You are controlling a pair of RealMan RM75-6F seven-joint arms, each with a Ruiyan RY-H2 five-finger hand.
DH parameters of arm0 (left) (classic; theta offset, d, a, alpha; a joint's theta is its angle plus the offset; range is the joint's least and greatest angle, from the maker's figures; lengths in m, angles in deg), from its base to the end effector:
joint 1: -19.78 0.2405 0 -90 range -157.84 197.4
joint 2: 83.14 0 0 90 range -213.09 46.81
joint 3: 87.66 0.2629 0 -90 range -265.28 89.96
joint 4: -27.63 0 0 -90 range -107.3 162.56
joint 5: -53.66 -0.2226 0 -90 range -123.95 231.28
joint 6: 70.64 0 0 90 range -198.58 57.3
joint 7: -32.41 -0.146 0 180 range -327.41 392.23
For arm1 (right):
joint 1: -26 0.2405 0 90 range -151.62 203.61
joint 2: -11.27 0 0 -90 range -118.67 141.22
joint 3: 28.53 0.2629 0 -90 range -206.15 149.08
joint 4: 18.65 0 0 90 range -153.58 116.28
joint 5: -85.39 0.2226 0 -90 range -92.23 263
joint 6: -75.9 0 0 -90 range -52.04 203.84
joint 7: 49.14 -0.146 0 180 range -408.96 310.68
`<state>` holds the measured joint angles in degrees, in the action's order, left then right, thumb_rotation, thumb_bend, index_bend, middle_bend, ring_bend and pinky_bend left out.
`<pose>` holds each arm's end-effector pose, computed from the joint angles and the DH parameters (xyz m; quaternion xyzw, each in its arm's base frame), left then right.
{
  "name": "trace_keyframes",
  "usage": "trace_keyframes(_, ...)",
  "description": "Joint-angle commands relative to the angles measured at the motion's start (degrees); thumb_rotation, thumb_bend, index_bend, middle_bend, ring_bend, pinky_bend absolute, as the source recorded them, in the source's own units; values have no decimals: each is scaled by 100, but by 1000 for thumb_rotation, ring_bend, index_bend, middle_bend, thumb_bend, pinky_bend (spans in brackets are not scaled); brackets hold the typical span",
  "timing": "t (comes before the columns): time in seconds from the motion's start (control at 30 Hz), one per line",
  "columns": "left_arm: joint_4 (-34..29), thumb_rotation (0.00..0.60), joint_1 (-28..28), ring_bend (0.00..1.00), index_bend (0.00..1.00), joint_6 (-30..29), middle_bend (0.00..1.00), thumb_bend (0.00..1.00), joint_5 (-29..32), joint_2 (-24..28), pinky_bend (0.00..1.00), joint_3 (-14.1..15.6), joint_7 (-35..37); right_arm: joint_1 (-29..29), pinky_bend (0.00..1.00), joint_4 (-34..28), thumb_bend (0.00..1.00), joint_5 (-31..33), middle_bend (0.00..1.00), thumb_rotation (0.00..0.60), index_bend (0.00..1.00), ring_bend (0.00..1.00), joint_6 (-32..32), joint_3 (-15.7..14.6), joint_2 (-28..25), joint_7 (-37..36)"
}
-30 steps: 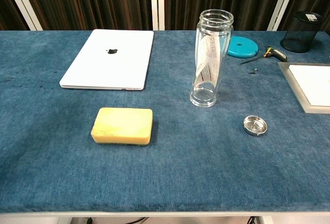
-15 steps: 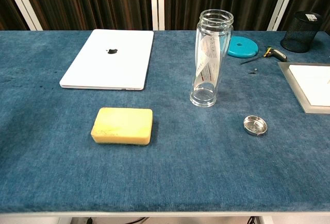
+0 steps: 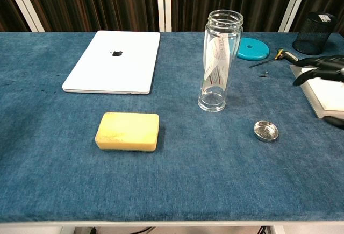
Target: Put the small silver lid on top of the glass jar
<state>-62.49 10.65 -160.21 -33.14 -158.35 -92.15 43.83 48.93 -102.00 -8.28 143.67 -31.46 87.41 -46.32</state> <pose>-0.2858 0.2109 0.1050 -0.5192 -0.4350 -0.5382 0.5016 -0.2717 -0.2458 0.0339 0.7717 -0.3387 0.3535 0.4060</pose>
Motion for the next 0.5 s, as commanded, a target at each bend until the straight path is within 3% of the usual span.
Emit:
trace_keyframes(0.03,7,600,-3,274,216,17,282,31,6,-6,255,-13,4,145,0,120,348,-139,0,600,292,0,-124,2,192,54)
trace_keyframes(0.23,67,600,7,273,217,57,282,32,24,-38,255,-27,54,243,0,492,340,-12,0,600,323,0,-261,144,703,442)
trace_keyframes(0.5,100,600,38,273,217,71,282,32,21,-29,255,-32,154,286,0,1054,338,-57,6,600,377,0,-234,111,1153,205)
